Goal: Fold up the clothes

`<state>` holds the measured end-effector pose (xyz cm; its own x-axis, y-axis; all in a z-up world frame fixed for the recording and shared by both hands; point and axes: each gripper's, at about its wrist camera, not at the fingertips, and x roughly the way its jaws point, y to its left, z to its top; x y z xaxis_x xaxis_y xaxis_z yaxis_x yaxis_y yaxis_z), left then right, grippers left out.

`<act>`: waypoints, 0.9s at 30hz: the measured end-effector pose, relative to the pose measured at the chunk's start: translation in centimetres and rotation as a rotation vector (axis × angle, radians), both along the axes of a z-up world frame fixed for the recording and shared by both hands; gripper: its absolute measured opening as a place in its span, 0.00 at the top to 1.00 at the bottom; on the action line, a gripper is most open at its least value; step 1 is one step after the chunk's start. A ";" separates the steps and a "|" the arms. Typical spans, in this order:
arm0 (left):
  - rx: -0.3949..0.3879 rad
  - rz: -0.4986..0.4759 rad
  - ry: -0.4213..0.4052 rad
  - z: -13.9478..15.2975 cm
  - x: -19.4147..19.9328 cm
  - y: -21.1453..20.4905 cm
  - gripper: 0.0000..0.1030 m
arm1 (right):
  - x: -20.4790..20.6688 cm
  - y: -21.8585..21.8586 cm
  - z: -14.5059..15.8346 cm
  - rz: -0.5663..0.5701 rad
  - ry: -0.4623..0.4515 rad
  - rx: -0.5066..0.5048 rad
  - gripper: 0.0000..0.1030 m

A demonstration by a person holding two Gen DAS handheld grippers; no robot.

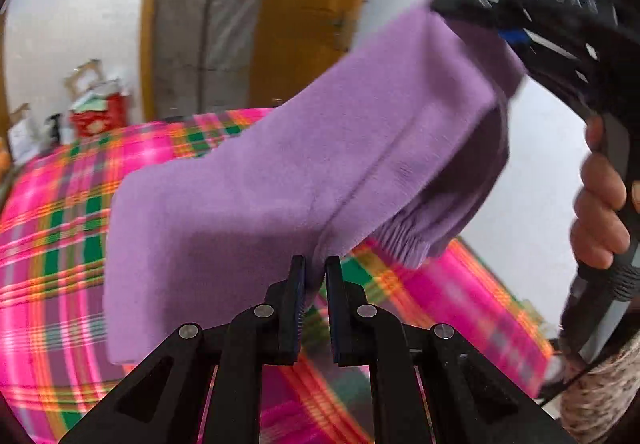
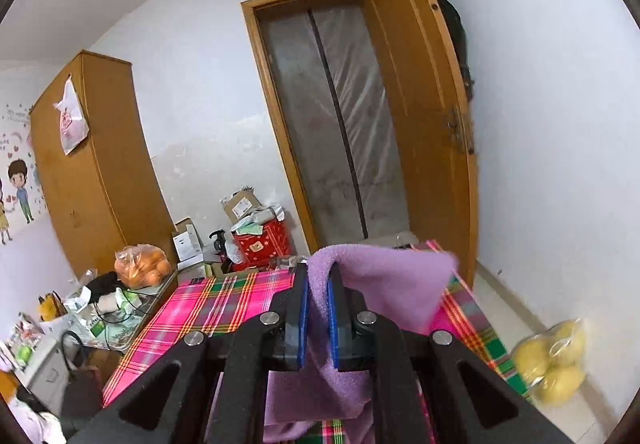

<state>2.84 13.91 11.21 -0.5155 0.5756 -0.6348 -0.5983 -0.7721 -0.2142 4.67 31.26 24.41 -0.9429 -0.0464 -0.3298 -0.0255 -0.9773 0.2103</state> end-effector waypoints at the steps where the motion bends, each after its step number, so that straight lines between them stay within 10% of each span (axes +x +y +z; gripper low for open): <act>1: -0.006 -0.003 -0.009 -0.3 -0.1 0.1 0.90 | -0.5 -0.5 0.0 0.011 -0.008 0.013 0.92; 20: 0.043 0.409 -0.239 -6.8 -1.0 -17.8 0.90 | -8.0 -19.6 -14.3 0.672 -0.377 -0.082 0.91; 27: 0.021 0.423 -0.279 -8.8 -0.3 -18.8 0.90 | -6.8 -19.0 -15.1 0.736 -0.418 -0.155 0.84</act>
<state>2.51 -4.94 2.36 -0.5185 0.3675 -0.7721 -0.1517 -0.9281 -0.3400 -2.16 12.29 9.27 -0.4578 -0.6711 -0.5832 0.4980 -0.7369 0.4571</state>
